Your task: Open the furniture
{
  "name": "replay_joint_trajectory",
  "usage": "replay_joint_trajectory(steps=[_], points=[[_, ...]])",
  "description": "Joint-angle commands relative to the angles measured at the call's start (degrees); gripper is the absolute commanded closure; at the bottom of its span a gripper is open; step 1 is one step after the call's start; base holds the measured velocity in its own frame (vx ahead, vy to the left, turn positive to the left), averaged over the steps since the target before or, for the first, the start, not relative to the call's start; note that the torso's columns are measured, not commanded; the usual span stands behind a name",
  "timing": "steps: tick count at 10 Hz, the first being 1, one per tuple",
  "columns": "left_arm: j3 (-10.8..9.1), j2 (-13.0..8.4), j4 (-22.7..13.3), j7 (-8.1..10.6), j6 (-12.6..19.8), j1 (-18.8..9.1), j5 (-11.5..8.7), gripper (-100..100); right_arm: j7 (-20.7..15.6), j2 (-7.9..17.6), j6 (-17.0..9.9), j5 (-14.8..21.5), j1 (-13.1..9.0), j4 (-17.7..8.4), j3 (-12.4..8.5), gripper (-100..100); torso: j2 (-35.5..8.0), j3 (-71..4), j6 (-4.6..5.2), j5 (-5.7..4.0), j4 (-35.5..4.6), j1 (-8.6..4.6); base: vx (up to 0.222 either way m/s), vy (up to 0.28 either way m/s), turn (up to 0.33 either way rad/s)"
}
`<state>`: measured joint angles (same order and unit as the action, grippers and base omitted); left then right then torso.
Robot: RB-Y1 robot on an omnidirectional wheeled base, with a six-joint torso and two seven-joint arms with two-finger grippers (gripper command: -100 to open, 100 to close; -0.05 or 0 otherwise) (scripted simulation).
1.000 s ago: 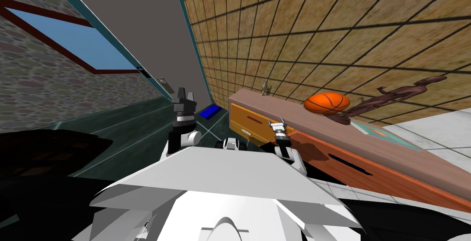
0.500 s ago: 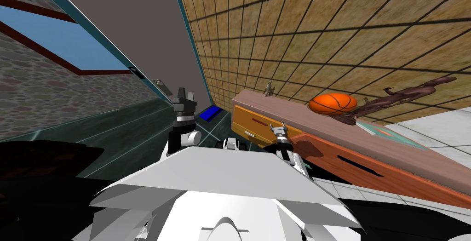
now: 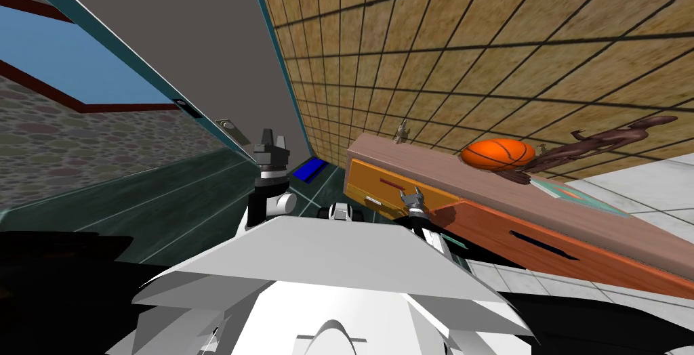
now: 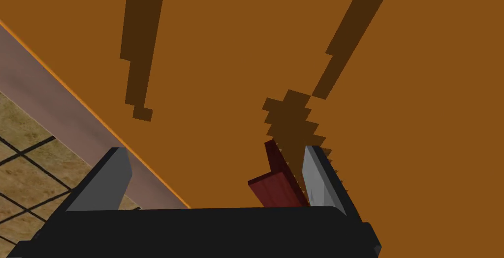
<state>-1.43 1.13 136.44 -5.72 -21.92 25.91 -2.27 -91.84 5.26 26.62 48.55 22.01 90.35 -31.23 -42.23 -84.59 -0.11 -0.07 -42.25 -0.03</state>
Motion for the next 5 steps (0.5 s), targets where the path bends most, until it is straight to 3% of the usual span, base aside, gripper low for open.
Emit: replay_joint_trajectory(steps=[1,3,4,5], points=[[0.0,0.0,0.0,0.0,0.0,0.0,0.0,0,-3.06,-2.85,-1.02,2.38,0.03,-1.67,-1.14,-100,-0.07,0.03,0.08,0.02,-0.03,-0.1,0.044,0.111,-0.056],[-0.01,-0.01,0.0,0.0,0.0,-0.01,0.0,0,-2.47,-2.13,-0.68,1.81,0.05,-1.42,-0.97,-100,-0.19,0.1,0.1,0.03,-0.08,-0.2,0.011,0.033,-0.007],[-0.01,-0.01,-0.01,0.0,0.0,-0.01,0.0,0,-2.44,-2.12,-0.67,1.8,0.04,-1.41,-0.95,100,-0.17,0.1,0.11,0.01,-0.07,-0.21,0.0,0.0,0.0],[-0.01,-0.01,-0.01,0.0,0.0,-0.01,0.0,0,-1.92,-1.75,-0.74,1.8,0.56,-0.9,-0.83,100,-0.11,0.06,0.11,0.03,-0.06,-0.11,-0.068,0.062,-0.011]])
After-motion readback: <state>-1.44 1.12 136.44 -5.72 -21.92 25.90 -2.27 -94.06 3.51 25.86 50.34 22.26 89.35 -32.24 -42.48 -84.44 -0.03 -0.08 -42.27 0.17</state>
